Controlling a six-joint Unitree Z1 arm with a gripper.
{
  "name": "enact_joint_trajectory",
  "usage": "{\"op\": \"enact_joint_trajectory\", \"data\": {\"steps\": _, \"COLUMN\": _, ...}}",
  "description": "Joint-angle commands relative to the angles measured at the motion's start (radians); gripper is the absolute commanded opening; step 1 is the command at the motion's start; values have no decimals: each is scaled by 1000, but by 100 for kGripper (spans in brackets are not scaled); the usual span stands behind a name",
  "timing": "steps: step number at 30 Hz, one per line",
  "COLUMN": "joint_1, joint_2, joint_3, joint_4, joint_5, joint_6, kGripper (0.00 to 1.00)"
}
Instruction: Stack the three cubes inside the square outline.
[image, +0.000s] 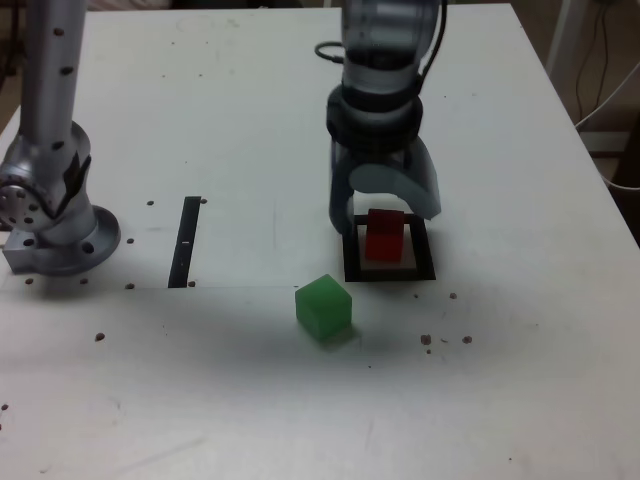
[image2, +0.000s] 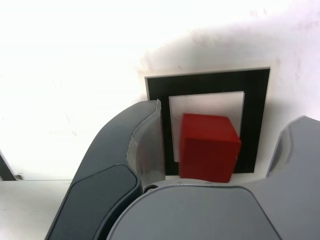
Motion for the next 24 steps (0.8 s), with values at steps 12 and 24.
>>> {"op": "enact_joint_trajectory", "data": {"steps": 12, "joint_1": 8, "joint_2": -68, "joint_3": 7, "joint_4": 26, "joint_5": 11, "joint_6": 30, "kGripper": 99}}
{"op": "enact_joint_trajectory", "data": {"steps": 24, "joint_1": 208, "joint_2": -112, "joint_3": -107, "joint_4": 224, "joint_5": 47, "joint_6": 335, "kGripper": 99}}
